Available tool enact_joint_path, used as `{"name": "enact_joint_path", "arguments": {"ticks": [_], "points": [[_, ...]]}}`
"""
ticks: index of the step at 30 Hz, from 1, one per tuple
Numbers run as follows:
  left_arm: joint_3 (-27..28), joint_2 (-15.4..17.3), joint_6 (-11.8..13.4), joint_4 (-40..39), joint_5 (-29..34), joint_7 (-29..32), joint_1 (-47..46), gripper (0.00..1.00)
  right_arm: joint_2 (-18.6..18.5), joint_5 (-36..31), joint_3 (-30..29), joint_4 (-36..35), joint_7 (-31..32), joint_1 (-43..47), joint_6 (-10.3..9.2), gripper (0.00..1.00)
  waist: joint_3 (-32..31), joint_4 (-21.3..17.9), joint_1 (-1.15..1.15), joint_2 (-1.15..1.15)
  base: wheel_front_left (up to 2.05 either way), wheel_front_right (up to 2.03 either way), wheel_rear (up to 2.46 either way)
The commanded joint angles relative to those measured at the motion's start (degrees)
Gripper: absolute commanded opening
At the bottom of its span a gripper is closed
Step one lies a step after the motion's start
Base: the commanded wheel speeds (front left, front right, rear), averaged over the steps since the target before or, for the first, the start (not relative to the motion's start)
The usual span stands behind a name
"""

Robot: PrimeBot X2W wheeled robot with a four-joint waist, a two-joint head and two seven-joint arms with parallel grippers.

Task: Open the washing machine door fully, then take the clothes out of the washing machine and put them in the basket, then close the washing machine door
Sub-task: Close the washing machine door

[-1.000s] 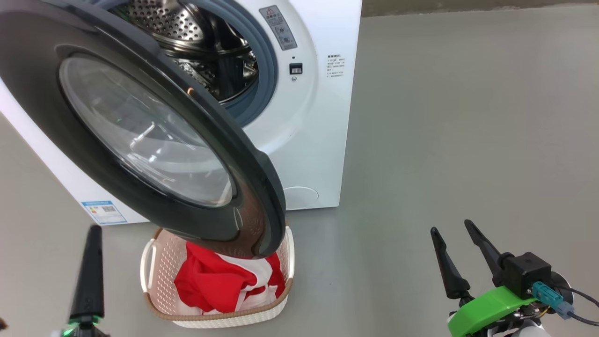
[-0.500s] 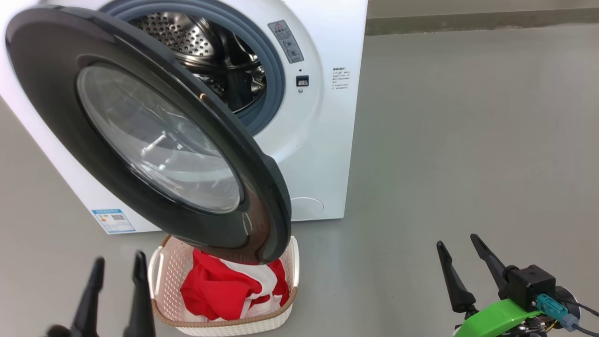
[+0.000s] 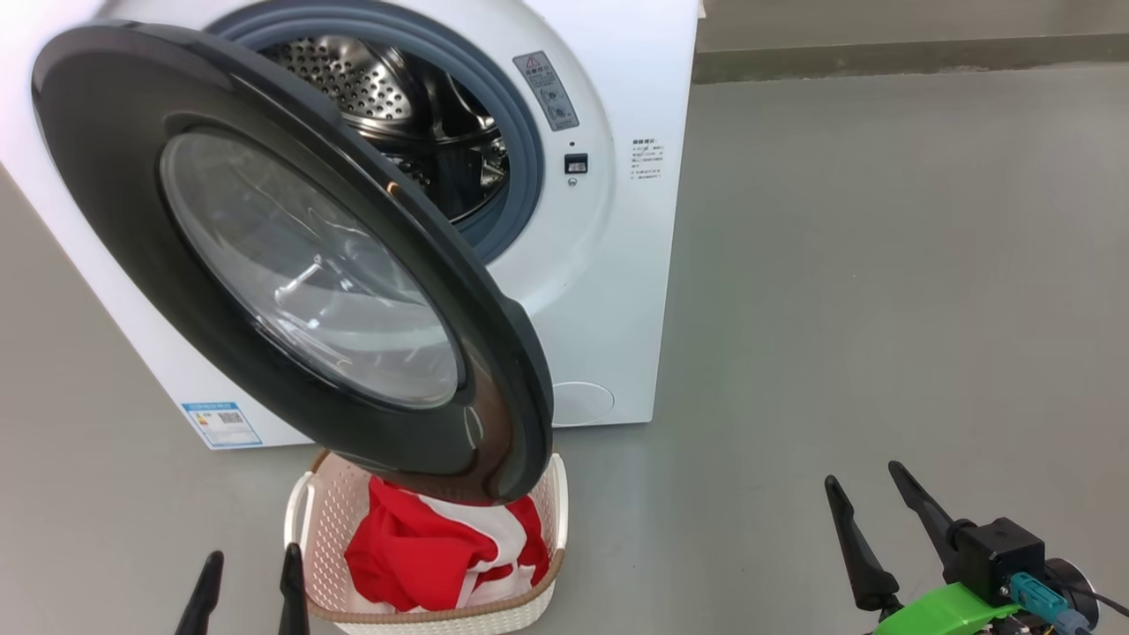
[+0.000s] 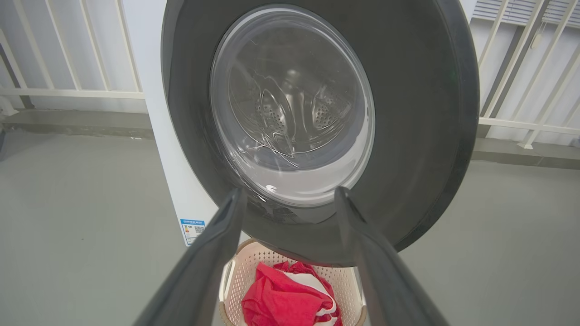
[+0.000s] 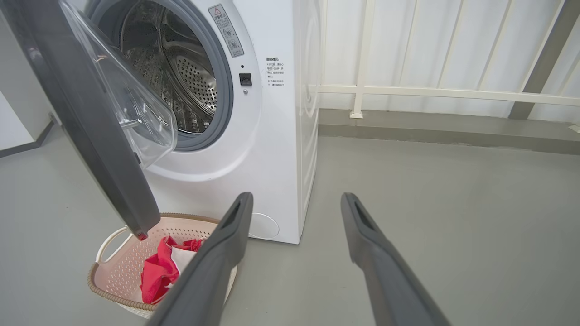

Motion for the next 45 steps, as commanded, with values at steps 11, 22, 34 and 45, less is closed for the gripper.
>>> {"name": "enact_joint_path", "arguments": {"ticks": [11, 22, 34, 45], "points": [[1.43, -0.19, 0.47, 1.13, -0.57, -1.03, -0.81, 1.00, -0.55, -0.18, 1.38, -1.96, 0.45, -0.47, 0.28, 1.00, -0.48, -0.47, 0.00, 0.00, 0.00, 0.00, 0.00], [0.81, -0.43, 0.58, 1.76, -1.03, -1.17, -0.89, 1.00, -0.55, -0.15, 1.44, -1.90, 0.56, -0.52, 0.28, 1.00, -0.73, -0.47, 0.00, 0.00, 0.00, 0.00, 0.00], [0.24, -0.36, 0.87, 2.17, -1.22, -1.13, -1.18, 1.00, -0.55, 1.39, 1.76, -1.27, 1.20, -0.65, 0.28, 0.00, -0.78, -0.10, 0.00, 0.00, 0.00, 0.00, 0.00], [-0.50, -0.18, 1.02, 1.91, -1.08, -1.13, -2.24, 1.00, -0.55, 3.27, 3.97, 2.43, 0.08, -5.89, 0.28, 0.00, -0.56, 2.39, 0.00, 0.00, 0.00, 0.00, 0.00]]}}
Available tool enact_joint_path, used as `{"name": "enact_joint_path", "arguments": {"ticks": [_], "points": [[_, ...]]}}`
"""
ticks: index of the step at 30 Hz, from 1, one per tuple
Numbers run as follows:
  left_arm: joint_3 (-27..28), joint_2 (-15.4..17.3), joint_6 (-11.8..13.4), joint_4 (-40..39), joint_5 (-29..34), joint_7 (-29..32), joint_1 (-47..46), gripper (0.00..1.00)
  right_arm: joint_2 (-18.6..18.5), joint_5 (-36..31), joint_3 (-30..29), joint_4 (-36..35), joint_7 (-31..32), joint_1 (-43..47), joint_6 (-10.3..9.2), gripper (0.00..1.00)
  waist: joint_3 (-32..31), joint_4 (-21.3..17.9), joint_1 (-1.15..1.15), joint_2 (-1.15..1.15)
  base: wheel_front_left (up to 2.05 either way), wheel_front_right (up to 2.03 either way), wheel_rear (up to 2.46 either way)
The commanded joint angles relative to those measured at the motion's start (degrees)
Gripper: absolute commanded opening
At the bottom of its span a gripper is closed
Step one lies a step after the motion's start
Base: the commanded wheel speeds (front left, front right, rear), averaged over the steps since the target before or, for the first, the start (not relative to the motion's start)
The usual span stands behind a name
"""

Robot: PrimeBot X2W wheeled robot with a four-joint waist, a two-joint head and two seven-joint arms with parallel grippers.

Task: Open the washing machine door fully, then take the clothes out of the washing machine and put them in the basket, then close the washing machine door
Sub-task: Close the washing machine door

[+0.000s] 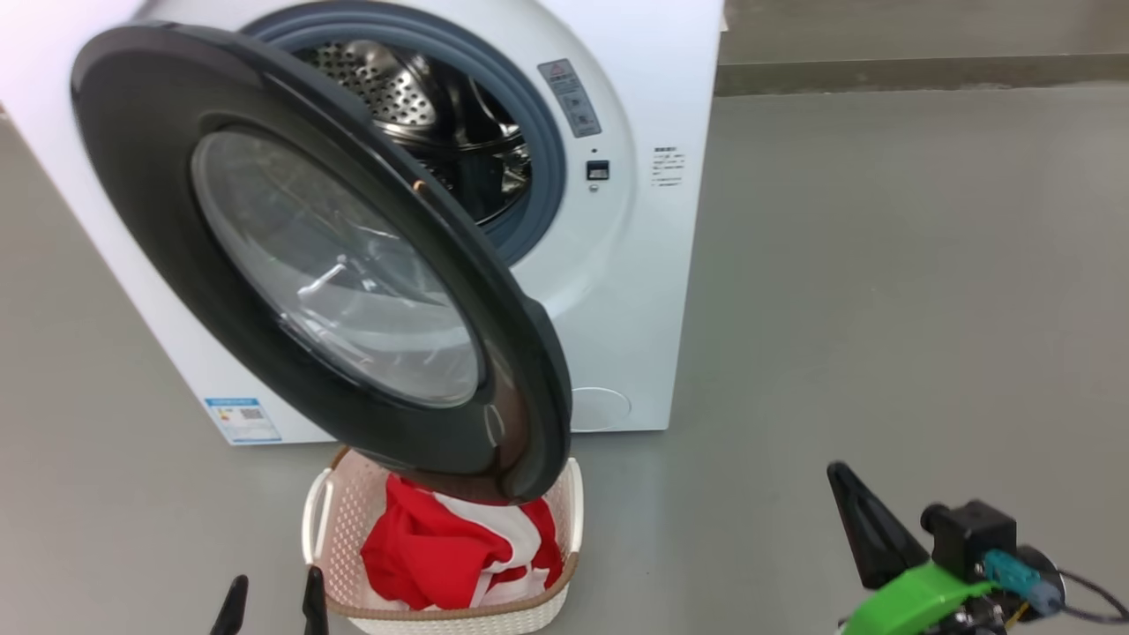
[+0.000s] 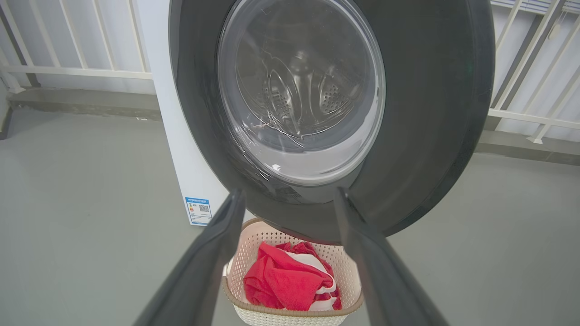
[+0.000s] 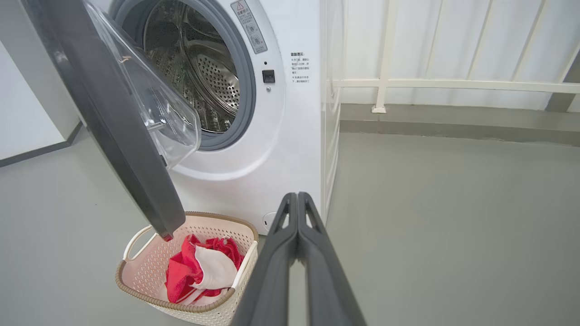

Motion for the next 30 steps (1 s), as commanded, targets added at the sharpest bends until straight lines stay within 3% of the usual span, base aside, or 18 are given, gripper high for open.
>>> {"name": "enact_joint_path", "arguments": {"ticks": [1, 12, 18, 23, 30], "points": [[1.60, 0.56, 0.32, -1.35, -0.22, -0.59, -2.61, 1.00, -0.57, 0.43, 1.48, -1.03, -0.74, -3.56, 0.28, 0.00, 0.20, 0.86, 0.00, 0.00, 0.00, 0.00, 0.00], [-0.06, 0.17, 0.00, -1.60, -0.04, -0.55, -4.52, 1.00, -0.57, 0.63, 2.86, 7.19, -2.90, -14.46, 0.28, 0.00, 1.49, 7.03, 0.00, 0.00, 0.00, 0.00, 0.00], [0.04, 0.30, 0.19, -1.85, -0.20, -0.78, -4.96, 1.00, -0.57, 2.70, 3.41, 8.14, -5.45, -22.34, 0.28, 0.00, 2.05, 8.69, 0.00, 0.00, 0.00, 0.00, 0.00], [0.17, 0.57, 0.07, -2.43, -0.58, -0.79, -5.40, 1.00, -0.57, 3.95, 6.18, 3.60, -6.78, -28.76, 0.28, 0.00, 2.24, 9.09, 0.00, 0.00, 0.00, 0.00, 0.00], [0.00, 1.08, 0.28, -2.94, -0.37, -0.45, -6.19, 1.00, -0.57, 7.15, 14.74, -7.63, -7.08, -31.87, 0.28, 0.00, 2.24, 9.19, 0.00, 0.00, 0.00, 0.00, 0.00]]}}
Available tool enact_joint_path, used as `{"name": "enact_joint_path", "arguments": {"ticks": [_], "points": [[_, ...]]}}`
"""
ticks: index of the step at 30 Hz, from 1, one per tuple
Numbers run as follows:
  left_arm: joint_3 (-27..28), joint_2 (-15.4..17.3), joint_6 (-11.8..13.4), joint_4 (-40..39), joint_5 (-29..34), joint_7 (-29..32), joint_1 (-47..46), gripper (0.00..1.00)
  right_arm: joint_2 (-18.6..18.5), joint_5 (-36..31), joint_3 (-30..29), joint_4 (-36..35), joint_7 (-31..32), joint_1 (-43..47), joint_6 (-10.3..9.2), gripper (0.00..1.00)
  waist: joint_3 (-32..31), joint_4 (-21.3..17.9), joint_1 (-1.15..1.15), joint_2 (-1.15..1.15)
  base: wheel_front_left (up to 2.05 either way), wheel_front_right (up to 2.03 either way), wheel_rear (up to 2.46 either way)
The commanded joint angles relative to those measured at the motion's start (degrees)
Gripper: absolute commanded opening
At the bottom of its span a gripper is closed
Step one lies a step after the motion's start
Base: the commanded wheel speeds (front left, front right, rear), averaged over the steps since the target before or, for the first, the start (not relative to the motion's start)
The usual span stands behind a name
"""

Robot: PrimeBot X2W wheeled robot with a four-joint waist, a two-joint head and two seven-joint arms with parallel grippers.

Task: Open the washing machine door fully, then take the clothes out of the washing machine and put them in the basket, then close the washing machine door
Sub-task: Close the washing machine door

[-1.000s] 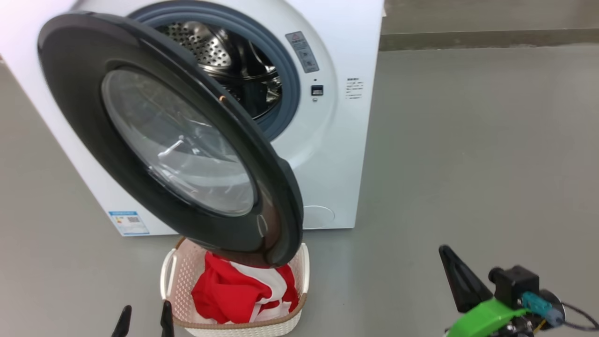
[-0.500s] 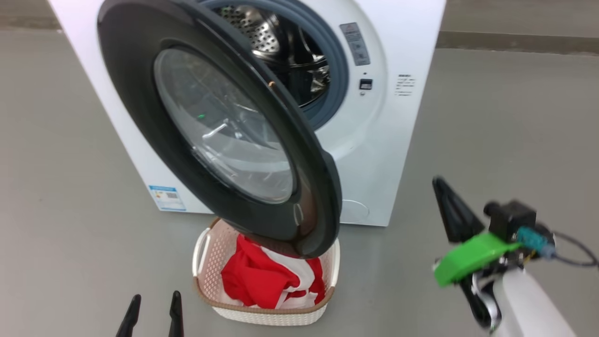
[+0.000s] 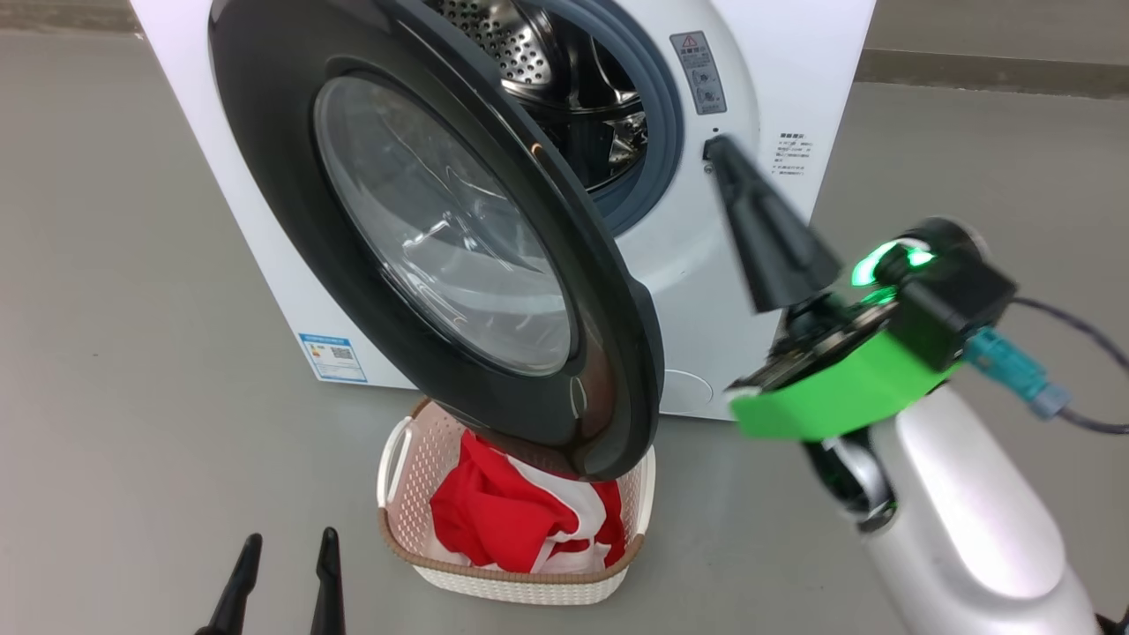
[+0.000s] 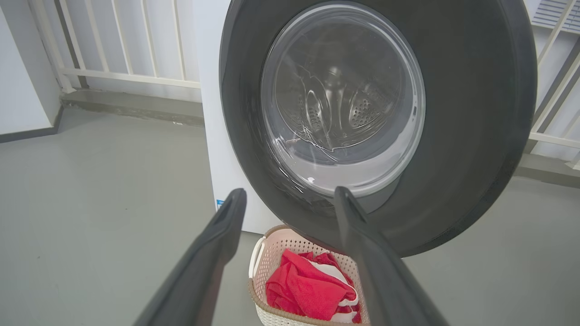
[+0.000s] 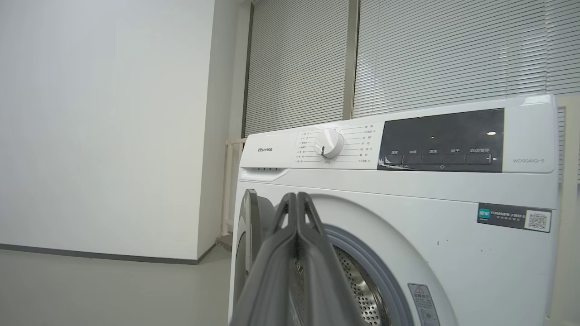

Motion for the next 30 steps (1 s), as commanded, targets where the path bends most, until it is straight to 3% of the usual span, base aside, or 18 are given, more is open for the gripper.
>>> {"name": "enact_joint_path", "arguments": {"ticks": [1, 7, 13, 30], "points": [[1.80, 0.79, 0.32, -1.68, 0.05, -0.37, -2.71, 1.00, 0.49, 0.97, 2.35, -2.30, 0.24, -0.96, 0.28, 0.00, -0.04, 0.09, 0.00, 0.00, 0.00, 0.00, 0.00], [1.55, 0.94, 0.43, -1.98, 0.04, -0.43, -2.67, 1.00, 0.49, 3.46, 11.02, -3.49, 3.96, 2.84, 0.28, 0.00, -0.08, 0.44, 0.00, 0.00, 0.00, 0.00, 0.00], [1.28, 1.02, 0.38, -1.94, -0.20, -0.55, -2.90, 1.00, 0.49, 5.06, 18.31, 3.99, 5.97, 6.27, 0.28, 0.00, 0.07, 0.48, 0.00, 0.00, 0.00, 0.00, 0.00], [0.29, 1.09, -0.18, -0.98, -0.65, -1.06, -4.16, 1.00, 0.49, 10.16, 22.30, 22.59, 1.16, -0.87, 0.28, 0.00, 1.15, 0.83, 0.00, 0.00, 0.00, 0.00, 0.00]]}}
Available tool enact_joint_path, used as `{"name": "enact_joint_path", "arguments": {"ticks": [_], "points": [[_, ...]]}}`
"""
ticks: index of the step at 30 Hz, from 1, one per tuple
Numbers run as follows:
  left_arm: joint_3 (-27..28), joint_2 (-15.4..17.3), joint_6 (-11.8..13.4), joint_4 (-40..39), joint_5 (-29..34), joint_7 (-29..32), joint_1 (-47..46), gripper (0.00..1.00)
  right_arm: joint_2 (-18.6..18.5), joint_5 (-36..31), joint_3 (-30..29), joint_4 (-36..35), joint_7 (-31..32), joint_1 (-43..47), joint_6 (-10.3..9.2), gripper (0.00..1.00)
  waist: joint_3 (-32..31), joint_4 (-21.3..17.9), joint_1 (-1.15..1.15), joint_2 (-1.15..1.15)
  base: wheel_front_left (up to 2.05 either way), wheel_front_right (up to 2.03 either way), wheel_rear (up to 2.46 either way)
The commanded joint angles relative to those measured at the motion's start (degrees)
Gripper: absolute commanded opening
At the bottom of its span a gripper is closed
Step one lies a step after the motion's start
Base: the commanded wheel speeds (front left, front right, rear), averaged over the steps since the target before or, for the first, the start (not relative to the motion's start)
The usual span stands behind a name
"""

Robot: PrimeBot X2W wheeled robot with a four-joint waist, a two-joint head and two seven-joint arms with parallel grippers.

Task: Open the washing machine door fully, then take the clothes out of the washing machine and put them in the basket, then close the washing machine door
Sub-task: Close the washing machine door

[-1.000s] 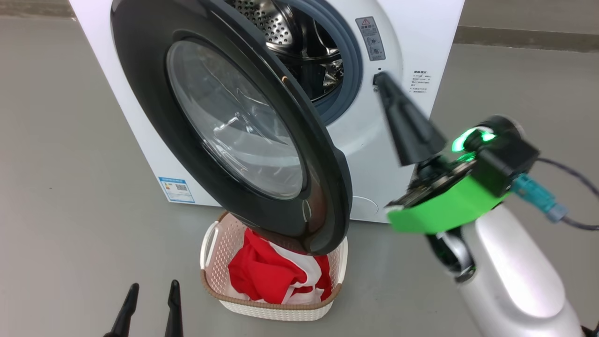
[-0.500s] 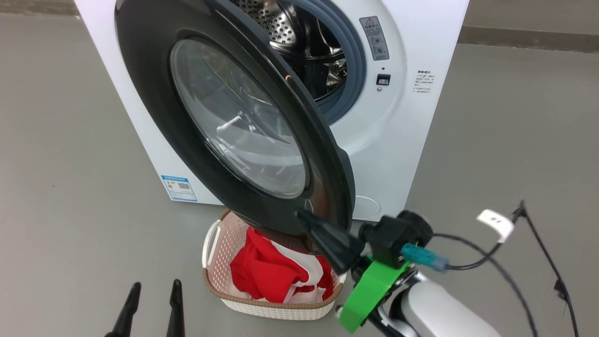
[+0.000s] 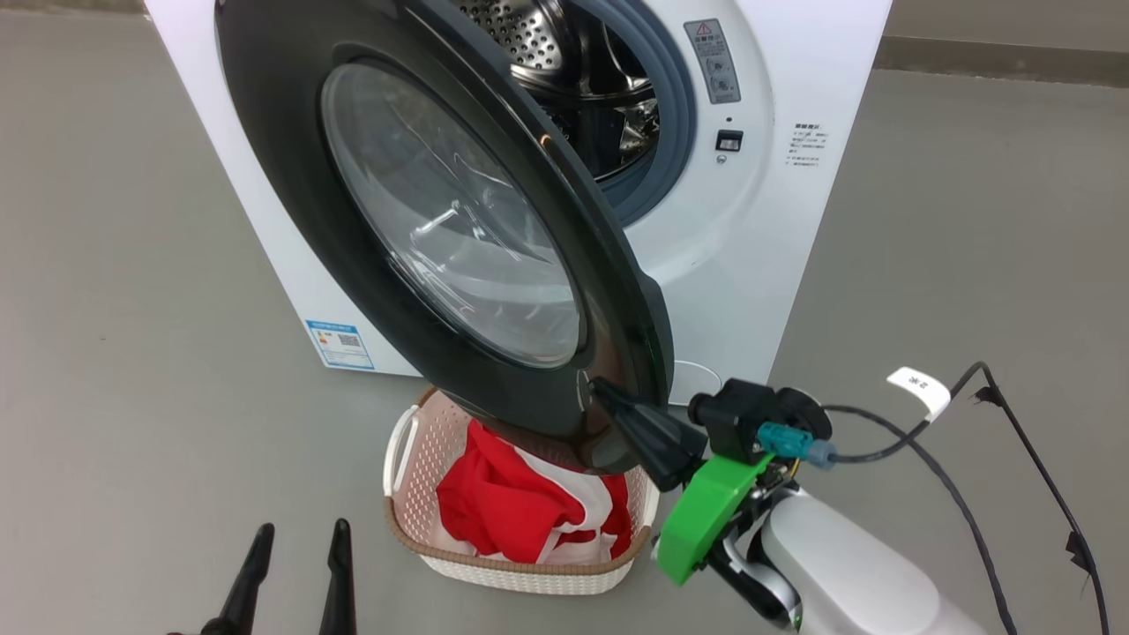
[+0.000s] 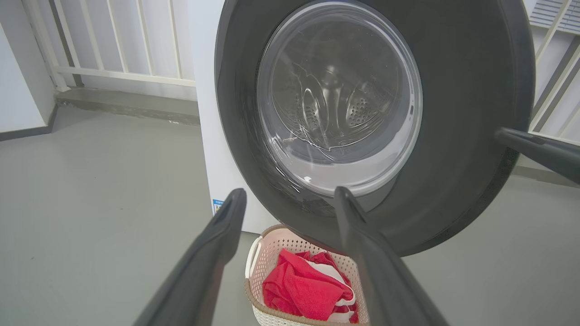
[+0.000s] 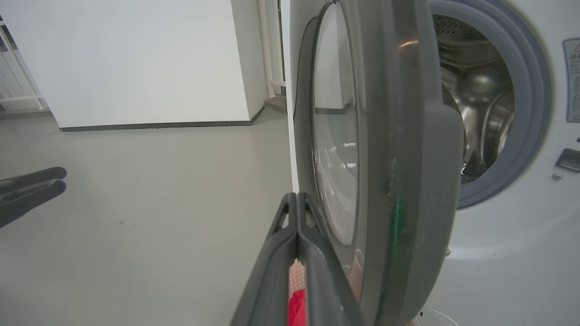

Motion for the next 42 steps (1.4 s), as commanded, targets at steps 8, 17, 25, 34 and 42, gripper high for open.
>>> {"name": "enact_joint_path", "arguments": {"ticks": [8, 17, 25, 34, 42], "points": [[1.66, 0.78, -0.12, -0.81, -0.12, -0.94, -3.21, 1.00, 0.69, 3.21, 1.95, 3.96, -2.12, -5.35, 0.28, 0.00, 0.65, 0.04, 0.00, 0.00, 0.00, 0.00, 0.00], [1.38, 0.91, -0.14, -0.43, -0.19, -1.31, -3.64, 1.00, 0.69, 4.73, 2.23, 6.92, -2.64, -7.90, 0.28, 0.00, 1.56, 0.02, 0.00, 0.00, 0.00, 0.00, 0.00], [1.20, 0.83, -0.18, -0.65, -0.23, -1.77, -4.69, 1.00, 0.69, 3.75, -0.20, 8.92, -2.71, -10.81, 0.28, 0.00, 3.60, 0.08, 0.00, 0.00, 0.00, 0.00, 0.00], [0.73, 0.49, -0.31, -0.39, -0.19, -2.20, -5.89, 1.00, 0.69, 1.47, -4.42, 11.21, -2.72, -13.42, 0.28, 0.00, 5.01, 0.65, 0.00, 0.00, 0.00, 0.00, 0.00], [0.25, 0.14, -0.66, -0.32, -0.23, -2.65, -6.84, 1.00, 0.69, -1.61, -9.24, 14.37, -2.73, -16.46, 0.28, 0.00, 6.34, 1.68, 0.00, 0.00, 0.00, 0.00, 0.00]]}}
